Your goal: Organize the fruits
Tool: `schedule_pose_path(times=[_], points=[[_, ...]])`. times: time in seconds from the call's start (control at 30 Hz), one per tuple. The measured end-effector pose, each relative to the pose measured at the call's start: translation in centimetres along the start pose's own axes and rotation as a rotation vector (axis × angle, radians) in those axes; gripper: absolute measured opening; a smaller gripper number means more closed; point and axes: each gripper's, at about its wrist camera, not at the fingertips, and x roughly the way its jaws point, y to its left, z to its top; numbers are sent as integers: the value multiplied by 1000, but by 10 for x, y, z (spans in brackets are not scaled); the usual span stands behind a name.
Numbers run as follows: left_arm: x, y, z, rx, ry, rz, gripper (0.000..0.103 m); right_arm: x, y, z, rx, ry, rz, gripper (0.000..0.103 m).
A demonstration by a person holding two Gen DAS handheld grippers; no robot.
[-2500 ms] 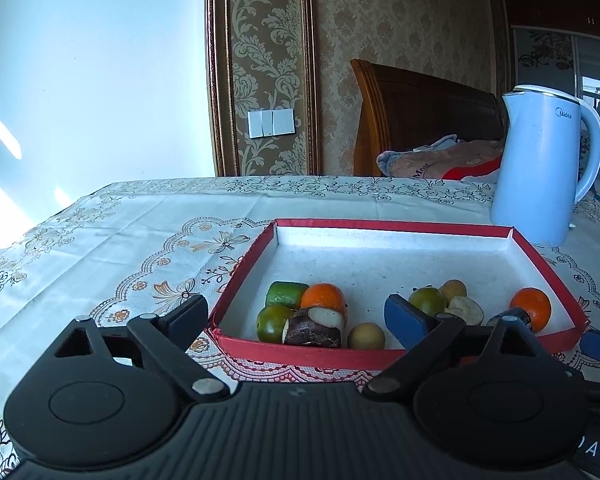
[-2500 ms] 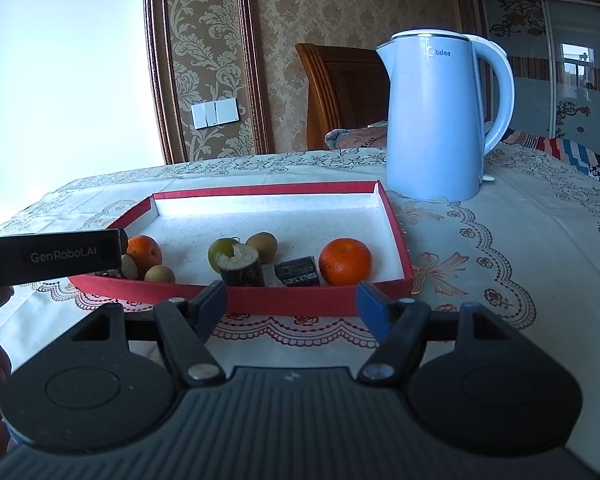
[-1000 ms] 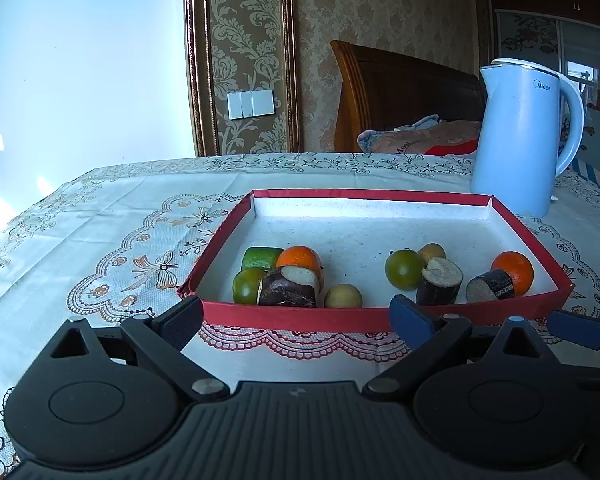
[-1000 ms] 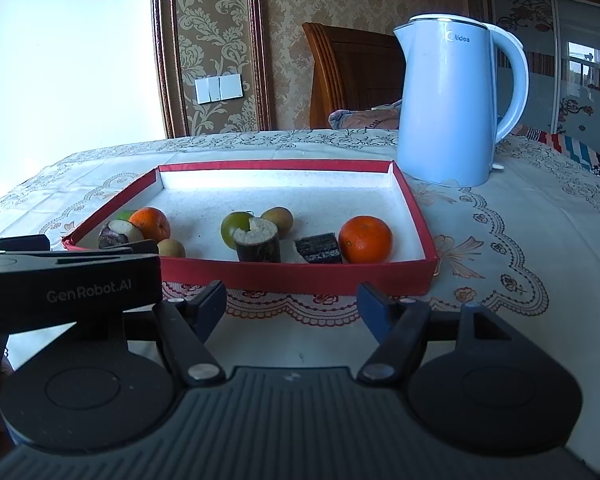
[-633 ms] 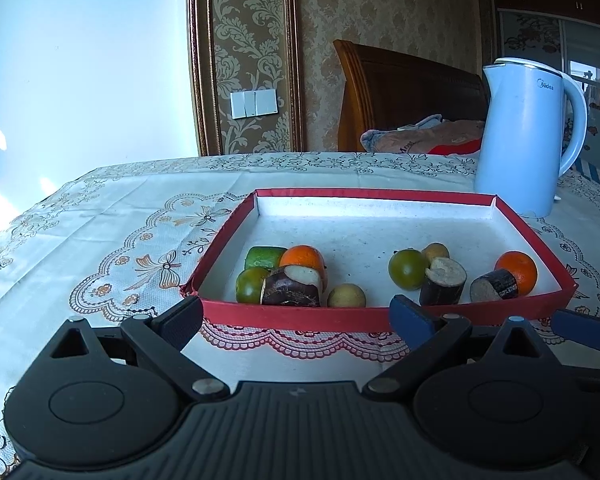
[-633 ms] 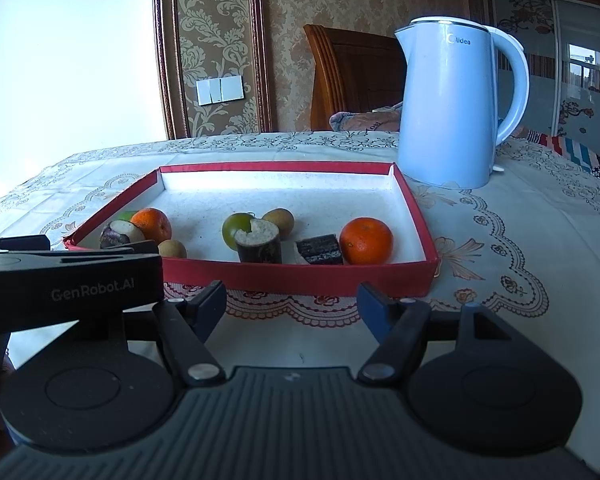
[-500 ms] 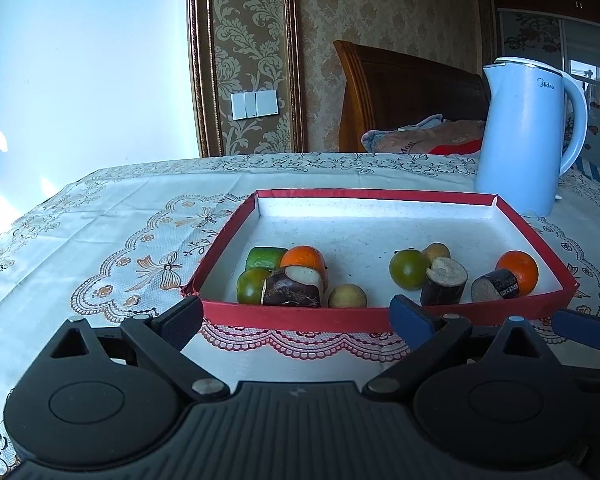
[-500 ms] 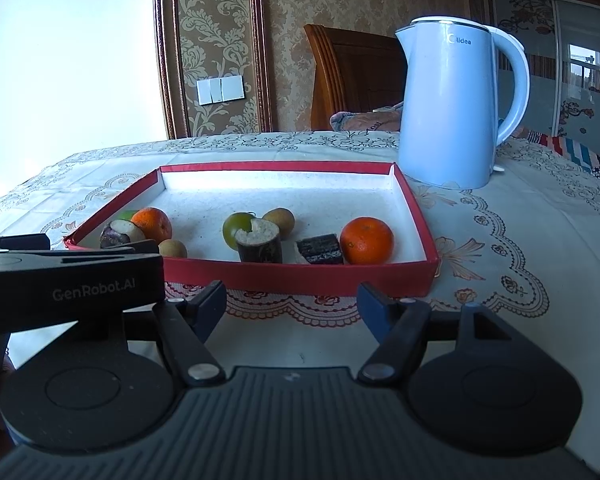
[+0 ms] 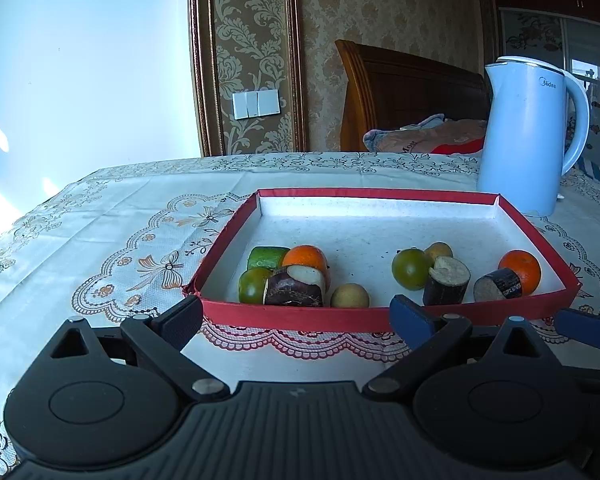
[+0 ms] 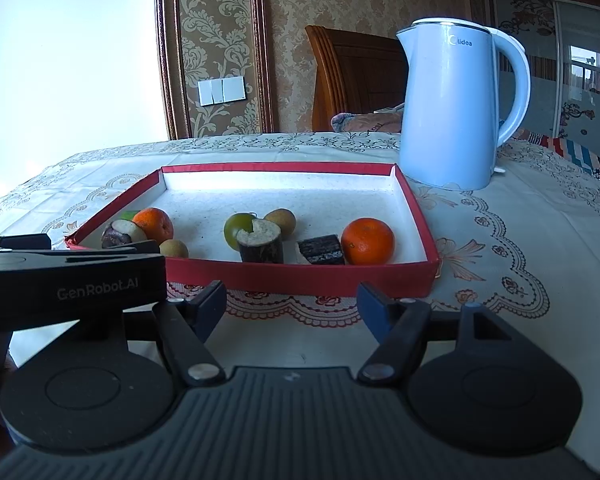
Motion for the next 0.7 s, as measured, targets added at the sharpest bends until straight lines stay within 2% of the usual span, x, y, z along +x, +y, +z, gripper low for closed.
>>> schedule_pose_path(times=[0.7], points=[[0,0,0,-1,-10,-8,103,0,-1,0,1,-1,0,71]])
